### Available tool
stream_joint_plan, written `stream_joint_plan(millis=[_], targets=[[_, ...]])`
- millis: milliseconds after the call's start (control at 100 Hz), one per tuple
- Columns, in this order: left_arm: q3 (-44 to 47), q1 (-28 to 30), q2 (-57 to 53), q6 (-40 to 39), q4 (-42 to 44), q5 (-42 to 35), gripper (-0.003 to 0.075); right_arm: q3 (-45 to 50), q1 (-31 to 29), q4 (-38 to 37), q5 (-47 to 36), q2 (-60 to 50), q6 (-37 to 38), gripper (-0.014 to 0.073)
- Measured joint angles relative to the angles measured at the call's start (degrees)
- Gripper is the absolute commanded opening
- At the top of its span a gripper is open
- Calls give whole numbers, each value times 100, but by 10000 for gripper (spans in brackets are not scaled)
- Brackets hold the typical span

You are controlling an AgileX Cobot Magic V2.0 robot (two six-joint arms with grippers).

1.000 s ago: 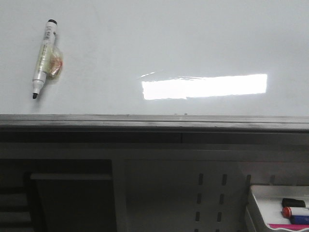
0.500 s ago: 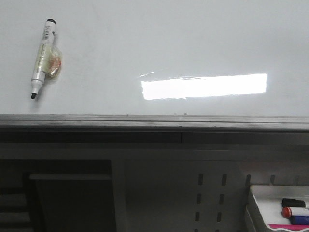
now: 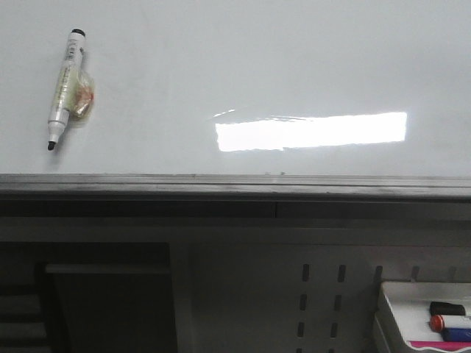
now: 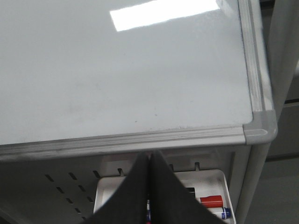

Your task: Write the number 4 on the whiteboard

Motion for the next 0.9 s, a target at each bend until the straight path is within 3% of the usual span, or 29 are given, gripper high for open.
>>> stream_joint_plan(millis=[80,250,320,610,900], targets=[[-23,-9,179,0,75,-156,15,-48,0,0,-62,172,0,-64],[-8,-9,429,0,53,-794,340,-57,0,13,-62,255,0,-64],[31,-9,526,0,43,-1201,411,-57,0,13,-62,255,0,-64],[30,-377,1459,-162,237,-2840,406,-47,0,13,-144,255,0,-64],[-512,-1923,3411,-320,176,-3377,412,-47,0,13,-166,255,0,-64]])
